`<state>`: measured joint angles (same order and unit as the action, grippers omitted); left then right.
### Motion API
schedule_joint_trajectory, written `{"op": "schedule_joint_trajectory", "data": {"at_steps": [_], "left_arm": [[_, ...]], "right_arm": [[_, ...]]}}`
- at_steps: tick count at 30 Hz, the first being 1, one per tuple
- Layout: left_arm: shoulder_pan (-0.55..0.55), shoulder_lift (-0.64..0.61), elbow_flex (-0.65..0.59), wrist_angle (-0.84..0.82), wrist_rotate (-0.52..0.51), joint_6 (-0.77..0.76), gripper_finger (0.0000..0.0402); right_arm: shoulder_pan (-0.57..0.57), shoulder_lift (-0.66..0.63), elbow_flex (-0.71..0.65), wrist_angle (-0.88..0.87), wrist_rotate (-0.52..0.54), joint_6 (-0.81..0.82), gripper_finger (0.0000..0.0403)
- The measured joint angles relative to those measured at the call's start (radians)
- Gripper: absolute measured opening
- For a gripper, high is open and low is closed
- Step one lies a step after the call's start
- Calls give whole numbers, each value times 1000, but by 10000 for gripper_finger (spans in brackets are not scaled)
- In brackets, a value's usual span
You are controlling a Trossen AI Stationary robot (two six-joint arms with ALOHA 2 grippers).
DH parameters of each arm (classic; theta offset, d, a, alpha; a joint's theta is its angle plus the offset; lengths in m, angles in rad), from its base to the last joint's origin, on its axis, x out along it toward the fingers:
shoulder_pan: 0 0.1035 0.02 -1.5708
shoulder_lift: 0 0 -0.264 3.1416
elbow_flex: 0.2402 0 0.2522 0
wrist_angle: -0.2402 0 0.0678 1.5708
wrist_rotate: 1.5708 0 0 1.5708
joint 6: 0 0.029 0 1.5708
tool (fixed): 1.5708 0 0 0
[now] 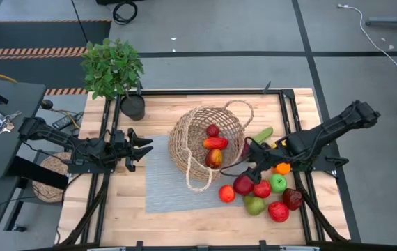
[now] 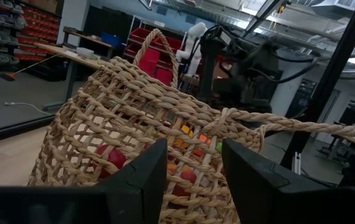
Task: Build produce basket
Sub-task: Put the red apple into the brown basket
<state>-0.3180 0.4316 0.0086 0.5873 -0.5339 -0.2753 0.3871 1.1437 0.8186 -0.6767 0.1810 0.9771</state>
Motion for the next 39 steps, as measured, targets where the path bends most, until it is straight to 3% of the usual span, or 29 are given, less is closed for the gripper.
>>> {"op": "schedule_joint_trajectory", "data": {"at_steps": [7,18,23,39], "left_arm": [[0,0,0,0,0,0,160],[0,0,0,0,0,0,160],[0,0,0,0,0,0,160],[0,0,0,0,0,0,160]], "right_arm": [[45,139,27,196,8,-38,346],[117,506,336,188,81,-158,345],[132,624,447,74,108,-138,345],[137,700,527,-127,109,116,375]]}}
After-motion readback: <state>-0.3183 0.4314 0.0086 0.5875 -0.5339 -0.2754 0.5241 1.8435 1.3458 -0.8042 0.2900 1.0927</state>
